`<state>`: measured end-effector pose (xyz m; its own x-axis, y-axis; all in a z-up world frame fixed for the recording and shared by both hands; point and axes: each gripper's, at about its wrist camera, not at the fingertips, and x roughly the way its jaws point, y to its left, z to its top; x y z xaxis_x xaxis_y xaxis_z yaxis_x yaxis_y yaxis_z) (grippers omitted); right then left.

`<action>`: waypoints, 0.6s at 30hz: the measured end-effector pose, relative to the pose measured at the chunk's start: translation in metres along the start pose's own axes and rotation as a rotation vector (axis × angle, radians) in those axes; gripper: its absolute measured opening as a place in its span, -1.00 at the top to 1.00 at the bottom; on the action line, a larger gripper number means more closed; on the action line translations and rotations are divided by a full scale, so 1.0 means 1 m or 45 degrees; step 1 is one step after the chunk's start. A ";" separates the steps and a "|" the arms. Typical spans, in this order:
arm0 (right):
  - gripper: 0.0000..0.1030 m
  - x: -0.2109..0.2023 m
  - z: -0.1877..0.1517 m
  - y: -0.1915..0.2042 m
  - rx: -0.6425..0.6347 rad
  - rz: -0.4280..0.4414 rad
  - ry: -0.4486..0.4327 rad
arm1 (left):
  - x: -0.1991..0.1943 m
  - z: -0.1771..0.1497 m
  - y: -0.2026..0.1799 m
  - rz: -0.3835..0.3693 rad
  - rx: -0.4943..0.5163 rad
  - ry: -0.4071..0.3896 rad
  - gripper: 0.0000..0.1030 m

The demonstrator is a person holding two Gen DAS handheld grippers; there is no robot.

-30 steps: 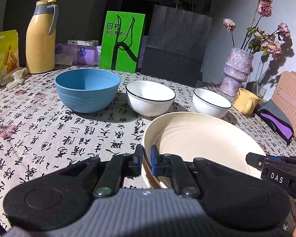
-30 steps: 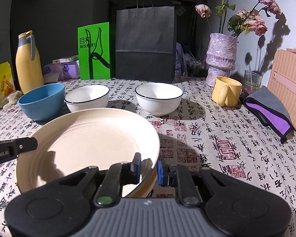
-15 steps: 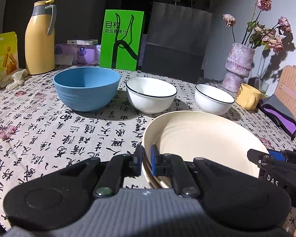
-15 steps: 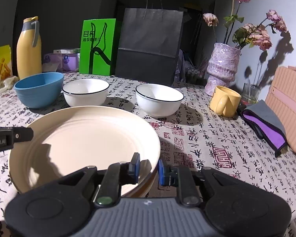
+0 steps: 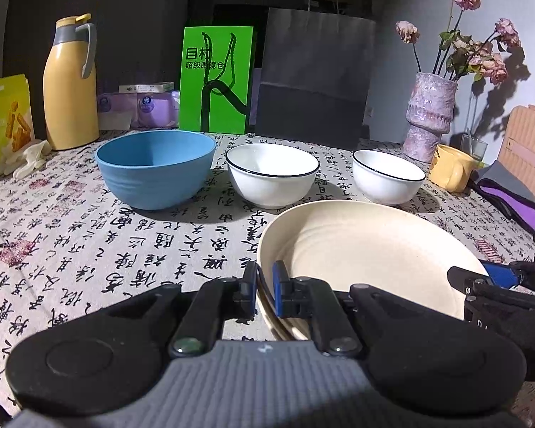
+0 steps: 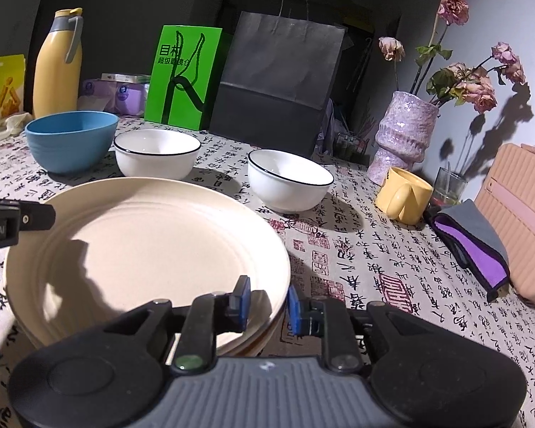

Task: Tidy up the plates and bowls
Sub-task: 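Lower the held cream plate onto the two stacked cream plates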

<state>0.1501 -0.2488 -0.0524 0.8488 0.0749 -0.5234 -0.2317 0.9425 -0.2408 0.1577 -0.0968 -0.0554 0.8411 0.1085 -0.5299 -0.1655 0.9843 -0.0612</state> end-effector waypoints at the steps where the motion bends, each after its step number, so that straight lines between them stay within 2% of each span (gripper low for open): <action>1: 0.58 0.001 0.000 0.000 -0.004 -0.002 0.001 | 0.000 0.000 -0.001 0.004 0.006 -0.002 0.83; 9: 0.58 0.003 -0.002 0.006 -0.059 -0.032 0.009 | 0.002 -0.002 -0.002 0.016 0.035 0.005 0.83; 18: 0.59 0.003 -0.001 0.003 -0.049 -0.018 0.016 | 0.004 0.000 -0.006 0.033 0.059 0.027 0.82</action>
<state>0.1514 -0.2463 -0.0556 0.8461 0.0576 -0.5298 -0.2383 0.9301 -0.2794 0.1617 -0.1023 -0.0572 0.8255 0.1314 -0.5488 -0.1625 0.9867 -0.0081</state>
